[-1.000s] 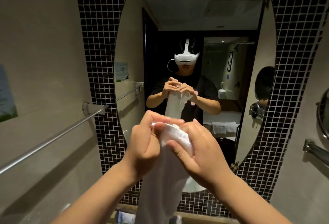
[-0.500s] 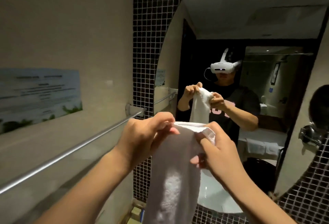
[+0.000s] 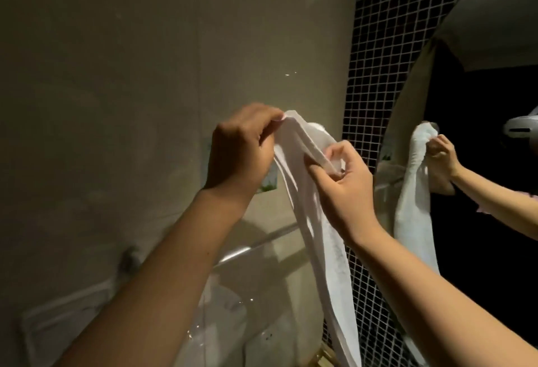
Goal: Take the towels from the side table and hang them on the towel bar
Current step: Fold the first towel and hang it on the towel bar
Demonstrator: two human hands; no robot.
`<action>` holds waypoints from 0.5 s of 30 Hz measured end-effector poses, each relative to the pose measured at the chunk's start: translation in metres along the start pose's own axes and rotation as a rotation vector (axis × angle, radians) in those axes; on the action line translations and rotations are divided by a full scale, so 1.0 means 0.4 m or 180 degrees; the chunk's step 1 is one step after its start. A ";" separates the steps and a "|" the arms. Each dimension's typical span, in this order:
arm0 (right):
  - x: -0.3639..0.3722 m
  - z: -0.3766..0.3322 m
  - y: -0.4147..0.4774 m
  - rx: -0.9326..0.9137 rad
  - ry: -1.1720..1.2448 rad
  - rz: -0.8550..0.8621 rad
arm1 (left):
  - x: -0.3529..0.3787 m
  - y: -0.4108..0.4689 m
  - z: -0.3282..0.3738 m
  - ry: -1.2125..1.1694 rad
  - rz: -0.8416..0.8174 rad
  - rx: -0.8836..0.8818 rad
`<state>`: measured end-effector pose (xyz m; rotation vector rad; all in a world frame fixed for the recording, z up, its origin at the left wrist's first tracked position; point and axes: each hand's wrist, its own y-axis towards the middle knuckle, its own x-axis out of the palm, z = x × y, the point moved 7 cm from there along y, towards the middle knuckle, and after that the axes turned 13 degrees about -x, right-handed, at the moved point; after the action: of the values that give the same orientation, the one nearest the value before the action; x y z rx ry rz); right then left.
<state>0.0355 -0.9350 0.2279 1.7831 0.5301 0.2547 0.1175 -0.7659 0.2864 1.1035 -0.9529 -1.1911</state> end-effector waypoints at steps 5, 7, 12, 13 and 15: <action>0.225 0.117 -0.070 0.0380 -0.0493 -0.1282 | 0.114 -0.079 -0.135 0.0979 -0.1502 -0.1383; 0.274 0.153 -0.134 0.0322 -0.0714 -0.1709 | 0.147 -0.185 -0.190 0.1915 -0.2325 -0.1752; 0.273 0.173 -0.162 0.0170 -0.0839 -0.1905 | 0.146 -0.289 -0.184 0.2658 -0.2613 -0.0838; 0.274 0.175 -0.163 0.0182 -0.0821 -0.2006 | 0.144 -0.292 -0.177 0.2682 -0.2616 -0.0838; 0.274 0.184 -0.168 0.0217 -0.0865 -0.2186 | 0.147 -0.304 -0.168 0.2755 -0.2727 -0.0917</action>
<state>0.1486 -0.9322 0.1323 1.5626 0.9178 -0.4780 0.1649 -0.8179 0.1531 1.6332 0.4005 -1.2418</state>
